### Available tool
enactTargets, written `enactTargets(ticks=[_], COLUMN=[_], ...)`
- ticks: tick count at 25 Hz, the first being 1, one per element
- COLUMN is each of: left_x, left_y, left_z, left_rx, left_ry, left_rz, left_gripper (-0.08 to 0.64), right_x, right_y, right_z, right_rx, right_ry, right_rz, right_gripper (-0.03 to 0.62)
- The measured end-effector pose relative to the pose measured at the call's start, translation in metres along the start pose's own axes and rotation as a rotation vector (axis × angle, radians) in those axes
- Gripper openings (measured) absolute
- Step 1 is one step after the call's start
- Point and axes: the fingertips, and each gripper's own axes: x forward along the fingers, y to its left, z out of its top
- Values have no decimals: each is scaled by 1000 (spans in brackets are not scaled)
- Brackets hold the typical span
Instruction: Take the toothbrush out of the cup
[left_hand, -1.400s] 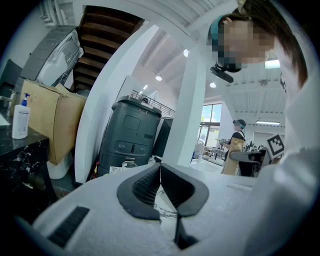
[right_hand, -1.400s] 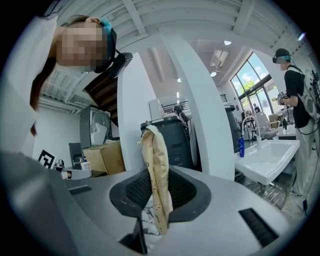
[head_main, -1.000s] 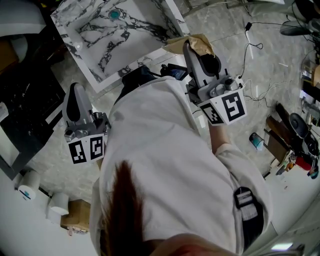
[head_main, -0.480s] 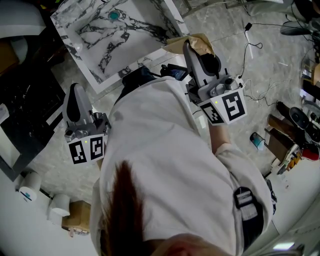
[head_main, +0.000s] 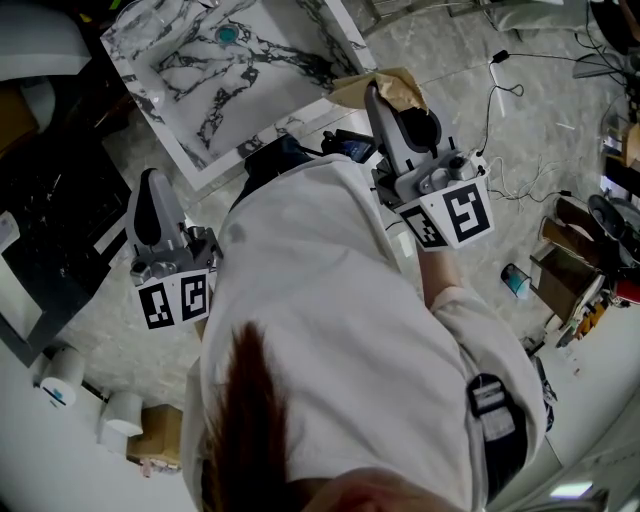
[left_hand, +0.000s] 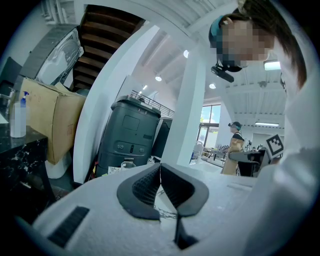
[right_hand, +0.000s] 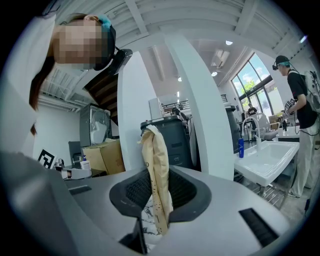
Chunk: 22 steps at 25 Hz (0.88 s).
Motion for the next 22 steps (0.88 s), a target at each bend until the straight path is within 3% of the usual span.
enactTargets(ticks=[22], left_x=[-2], left_y=[0], left_z=[1], left_rx=[-3], left_ry=[-9], left_rz=[10], left_gripper=[15], right_x=[2], right_y=[1], right_z=[4], right_rx=[-5], right_ry=[-8], right_rz=[13], right_gripper=[69])
